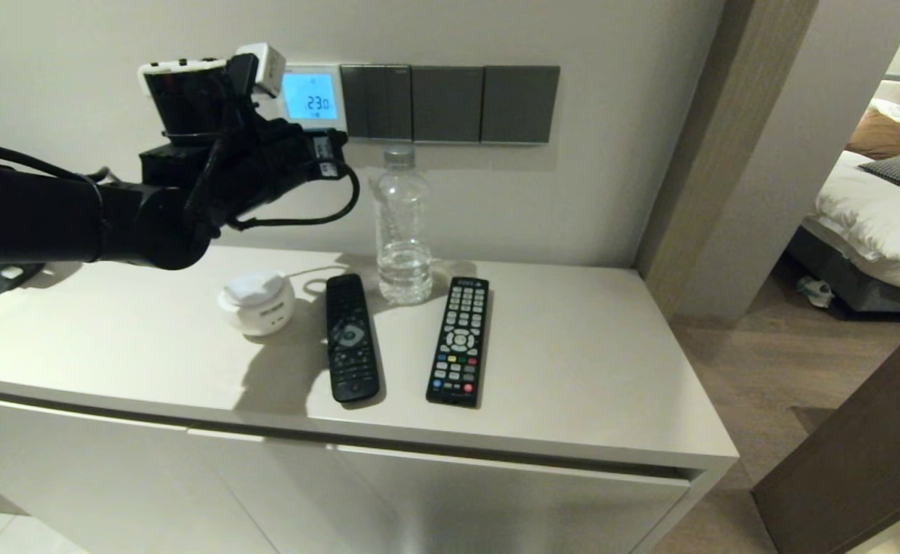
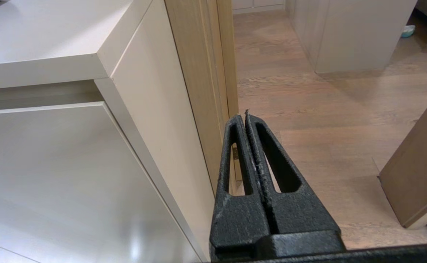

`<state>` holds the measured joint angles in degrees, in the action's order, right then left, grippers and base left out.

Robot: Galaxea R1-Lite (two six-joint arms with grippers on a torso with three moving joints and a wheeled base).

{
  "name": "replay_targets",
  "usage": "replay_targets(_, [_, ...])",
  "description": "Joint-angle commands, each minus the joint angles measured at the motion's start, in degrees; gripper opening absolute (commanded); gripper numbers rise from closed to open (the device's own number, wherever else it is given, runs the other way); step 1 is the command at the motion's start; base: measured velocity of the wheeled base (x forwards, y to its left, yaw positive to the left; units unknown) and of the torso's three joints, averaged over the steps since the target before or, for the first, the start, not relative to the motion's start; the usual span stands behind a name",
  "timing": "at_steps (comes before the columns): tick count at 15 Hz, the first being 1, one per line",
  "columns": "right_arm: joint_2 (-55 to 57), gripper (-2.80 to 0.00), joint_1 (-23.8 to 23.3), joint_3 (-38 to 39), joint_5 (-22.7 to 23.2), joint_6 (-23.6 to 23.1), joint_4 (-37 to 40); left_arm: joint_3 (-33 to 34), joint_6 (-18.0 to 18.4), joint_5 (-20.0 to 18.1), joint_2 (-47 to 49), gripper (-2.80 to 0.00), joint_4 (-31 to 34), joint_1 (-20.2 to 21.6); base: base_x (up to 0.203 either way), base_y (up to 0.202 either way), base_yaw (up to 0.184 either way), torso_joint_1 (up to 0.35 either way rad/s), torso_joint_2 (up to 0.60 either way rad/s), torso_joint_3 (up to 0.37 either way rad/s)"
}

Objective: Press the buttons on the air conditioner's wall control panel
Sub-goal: Turn off the central air conditioner

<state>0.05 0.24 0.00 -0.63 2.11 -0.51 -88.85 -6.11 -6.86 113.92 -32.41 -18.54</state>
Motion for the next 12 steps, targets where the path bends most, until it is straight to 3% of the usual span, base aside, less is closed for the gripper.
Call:
replay_targets(1, [0.0, -2.80, 0.0, 0.1, 0.0, 0.0, 0.0, -0.4, 0.0, 0.4, 0.9, -2.80, -0.2, 0.0, 0.000, 0.000, 0.000, 0.000, 0.00, 0.000])
replay_targets(12, [0.0, -2.80, 0.0, 0.1, -0.1, 0.0, 0.0, -1.7, 0.0, 1.2, 1.8, -2.80, -0.4, 1.6, 0.000, 0.000, 0.000, 0.000, 0.00, 0.000])
